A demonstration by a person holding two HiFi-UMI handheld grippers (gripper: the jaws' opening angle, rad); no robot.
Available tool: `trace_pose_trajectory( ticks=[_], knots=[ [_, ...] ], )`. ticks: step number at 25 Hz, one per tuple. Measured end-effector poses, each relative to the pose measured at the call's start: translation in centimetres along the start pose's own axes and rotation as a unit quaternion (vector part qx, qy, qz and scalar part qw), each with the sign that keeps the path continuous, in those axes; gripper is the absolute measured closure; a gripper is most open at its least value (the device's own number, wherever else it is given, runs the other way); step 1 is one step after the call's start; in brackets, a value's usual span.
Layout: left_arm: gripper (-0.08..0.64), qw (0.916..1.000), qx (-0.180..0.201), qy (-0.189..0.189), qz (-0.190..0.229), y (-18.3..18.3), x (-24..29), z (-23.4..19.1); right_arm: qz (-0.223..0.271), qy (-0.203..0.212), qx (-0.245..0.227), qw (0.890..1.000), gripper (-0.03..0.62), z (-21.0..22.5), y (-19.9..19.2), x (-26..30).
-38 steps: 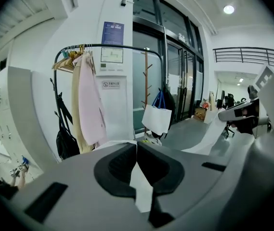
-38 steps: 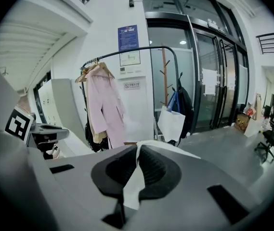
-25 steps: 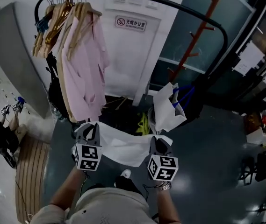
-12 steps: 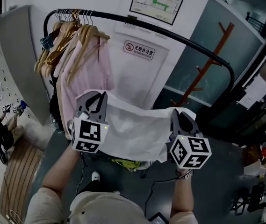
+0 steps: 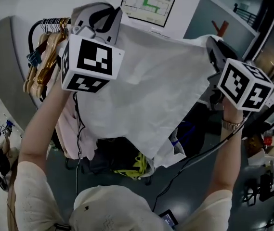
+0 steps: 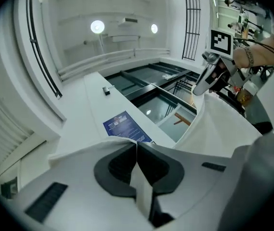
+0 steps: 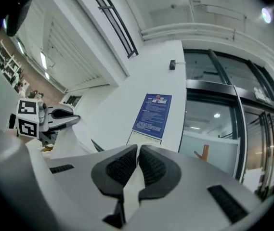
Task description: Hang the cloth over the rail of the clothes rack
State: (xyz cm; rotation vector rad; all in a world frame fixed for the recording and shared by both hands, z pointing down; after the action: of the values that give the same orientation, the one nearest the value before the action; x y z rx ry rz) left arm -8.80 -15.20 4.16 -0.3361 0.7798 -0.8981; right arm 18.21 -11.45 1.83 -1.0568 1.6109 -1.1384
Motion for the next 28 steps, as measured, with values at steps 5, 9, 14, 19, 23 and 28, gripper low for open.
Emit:
trace_pose_trajectory(
  ticks=[5, 9, 14, 19, 23, 28],
  knots=[
    [0.543, 0.9996, 0.015, 0.001, 0.022, 0.3, 3.9, -3.3, 0.006, -0.027, -0.024, 0.999, 0.568, 1.1, 4.2, 3.4],
    [0.543, 0.9985, 0.044, 0.011, 0.032, 0.2, 6.9, -4.3, 0.018, -0.041, -0.036, 0.998, 0.568, 1.9, 6.2, 5.3],
    [0.543, 0.997, 0.056, 0.026, 0.047, 0.6, 12.9, -5.4, 0.034, -0.073, -0.098, 0.992, 0.568, 4.1, 9.0, 9.0],
    [0.543, 0.9982, 0.037, 0.033, 0.032, 1.0, 19.9, -7.0, 0.052, -0.089, -0.125, 0.987, 0.568, 7.2, 11.1, 14.0],
    [0.543, 0.9982, 0.039, 0.042, 0.02, 1.2, 22.1, -6.8, 0.055, -0.067, -0.117, 0.989, 0.568, 9.2, 11.3, 15.7],
    [0.543, 0.9982, 0.054, 0.027, -0.007, -1.8, 26.2, -4.4, 0.026, -0.04, -0.09, 0.995, 0.566, 12.3, 8.3, 21.3]
  ],
)
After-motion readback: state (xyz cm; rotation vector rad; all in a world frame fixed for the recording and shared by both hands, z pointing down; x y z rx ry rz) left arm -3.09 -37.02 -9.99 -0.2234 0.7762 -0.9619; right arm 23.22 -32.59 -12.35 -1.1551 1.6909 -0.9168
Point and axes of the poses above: the fingertips, and each gripper's own axes: x forward along the fingers, z to its right, y out of its top, the point moved 7 cm from there along -x, backward along the fingers, and after that the axes turned 8 degrees about x, right-handed, at the moved point
